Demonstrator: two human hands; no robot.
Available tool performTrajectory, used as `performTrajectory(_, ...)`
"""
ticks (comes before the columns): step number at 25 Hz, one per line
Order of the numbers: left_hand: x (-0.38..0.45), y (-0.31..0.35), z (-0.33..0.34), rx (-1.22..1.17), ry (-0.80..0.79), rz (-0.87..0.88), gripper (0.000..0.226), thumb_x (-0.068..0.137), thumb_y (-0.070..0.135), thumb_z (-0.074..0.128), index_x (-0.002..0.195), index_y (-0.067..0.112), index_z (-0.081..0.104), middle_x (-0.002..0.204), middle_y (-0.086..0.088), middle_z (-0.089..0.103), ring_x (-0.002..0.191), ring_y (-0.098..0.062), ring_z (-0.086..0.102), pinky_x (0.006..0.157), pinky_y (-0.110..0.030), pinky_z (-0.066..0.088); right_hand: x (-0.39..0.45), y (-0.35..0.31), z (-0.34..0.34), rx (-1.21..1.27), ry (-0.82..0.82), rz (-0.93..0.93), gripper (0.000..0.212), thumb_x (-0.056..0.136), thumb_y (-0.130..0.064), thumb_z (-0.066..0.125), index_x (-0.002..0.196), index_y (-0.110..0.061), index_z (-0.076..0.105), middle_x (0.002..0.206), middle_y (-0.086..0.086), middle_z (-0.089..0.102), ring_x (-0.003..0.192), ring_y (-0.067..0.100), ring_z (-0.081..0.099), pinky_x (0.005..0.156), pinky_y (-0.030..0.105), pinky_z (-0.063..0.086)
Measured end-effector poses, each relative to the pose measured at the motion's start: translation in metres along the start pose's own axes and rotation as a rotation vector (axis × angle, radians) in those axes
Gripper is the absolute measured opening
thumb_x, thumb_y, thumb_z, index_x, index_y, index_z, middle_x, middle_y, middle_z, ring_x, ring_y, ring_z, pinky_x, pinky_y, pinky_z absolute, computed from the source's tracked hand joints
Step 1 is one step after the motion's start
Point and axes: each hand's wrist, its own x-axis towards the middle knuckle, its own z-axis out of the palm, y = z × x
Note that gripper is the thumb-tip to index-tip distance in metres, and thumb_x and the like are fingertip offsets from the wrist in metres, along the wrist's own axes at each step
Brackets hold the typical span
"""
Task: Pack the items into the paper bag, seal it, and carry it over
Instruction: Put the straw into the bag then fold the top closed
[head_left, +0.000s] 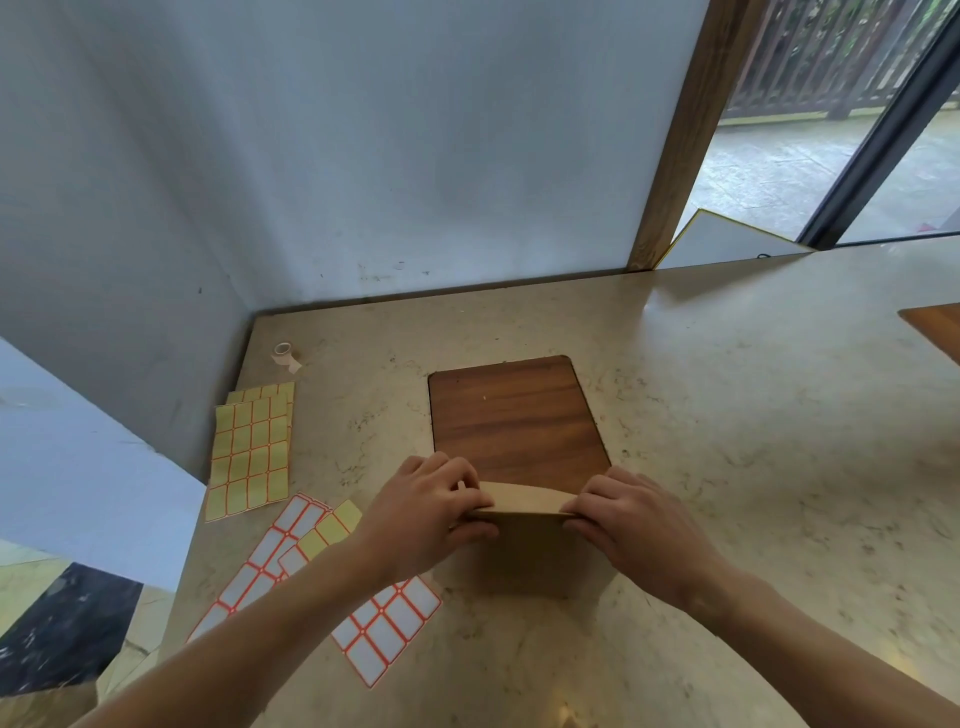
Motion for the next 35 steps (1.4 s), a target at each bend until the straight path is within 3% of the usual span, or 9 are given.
performTrajectory(3,0.009,0.010,0.000,0.033,0.040,0.106,0.030,0.092,0.049,0.051,0.108,0.028,0.067,0.101,0.004,0.064,0.091,-0.014,0.057,0.081,-0.032,0.046,0.005,-0.002,0.000,0.005,-0.007,-0.011,0.030,0.097,-0.043,0.042,0.107,-0.030,0.067,0.097,-0.012,0.064,0.087,0.011,0.053,0.073,0.027,0.048)
performTrajectory(7,0.029,0.031,0.008,0.096,0.056,0.219,0.016,0.092,0.031,0.061,0.103,0.022,0.067,0.095,0.001,0.063,0.085,-0.016,0.058,0.076,-0.032,0.048,0.014,-0.016,0.000,-0.040,0.028,-0.063,0.021,0.093,-0.035,0.052,0.093,-0.026,0.071,0.082,-0.008,0.065,0.074,0.013,0.054,0.058,0.026,0.044)
performTrajectory(10,0.033,0.036,0.009,0.135,0.070,0.217,0.013,0.092,0.030,0.063,0.100,0.021,0.068,0.092,0.002,0.063,0.081,-0.015,0.058,0.072,-0.031,0.049,0.016,-0.017,0.002,-0.062,0.042,-0.030,0.013,0.091,-0.030,0.059,0.088,-0.025,0.071,0.077,-0.009,0.064,0.070,0.012,0.053,0.054,0.023,0.036)
performTrajectory(13,0.032,0.034,0.009,0.123,0.068,0.220,0.014,0.093,0.030,0.059,0.100,0.020,0.067,0.093,0.000,0.064,0.081,-0.016,0.059,0.071,-0.032,0.049,0.013,-0.015,0.000,-0.039,0.052,-0.024,0.009,0.088,-0.032,0.065,0.084,-0.026,0.071,0.073,-0.009,0.063,0.066,0.013,0.054,0.050,0.024,0.038)
performTrajectory(19,0.019,0.016,0.001,0.044,0.085,0.136,0.014,0.090,0.029,0.065,0.100,0.020,0.067,0.095,0.000,0.064,0.083,-0.015,0.060,0.073,-0.030,0.049,0.003,0.010,-0.001,0.084,0.068,0.043,0.011,0.088,-0.031,0.065,0.096,-0.033,0.072,0.085,-0.017,0.068,0.076,0.009,0.056,0.054,0.025,0.048)
performTrajectory(24,0.001,-0.013,-0.005,-0.066,0.101,0.026,0.011,0.090,0.030,0.060,0.096,0.023,0.066,0.090,0.004,0.064,0.078,-0.011,0.057,0.070,-0.024,0.043,-0.017,0.032,0.002,0.183,0.109,0.165,0.012,0.083,-0.026,0.070,0.091,-0.033,0.074,0.079,-0.026,0.063,0.071,0.001,0.053,0.054,0.013,0.038)
performTrajectory(29,-0.020,-0.036,0.000,-0.116,0.107,-0.099,0.008,0.085,0.016,0.069,0.091,0.020,0.068,0.088,0.004,0.064,0.077,-0.012,0.055,0.064,-0.017,0.041,-0.023,0.038,0.005,0.240,0.123,0.250,0.013,0.081,-0.023,0.074,0.090,-0.034,0.075,0.072,-0.023,0.065,0.068,0.003,0.057,0.055,0.027,0.049)
performTrajectory(35,-0.015,-0.034,-0.003,-0.163,0.261,-0.139,0.009,0.088,0.013,0.061,0.089,0.014,0.070,0.087,0.000,0.065,0.077,-0.014,0.057,0.060,-0.027,0.053,-0.007,0.040,-0.004,0.291,0.207,0.280,0.012,0.080,-0.025,0.073,0.087,-0.035,0.075,0.073,-0.022,0.066,0.066,0.000,0.057,0.053,0.026,0.048)
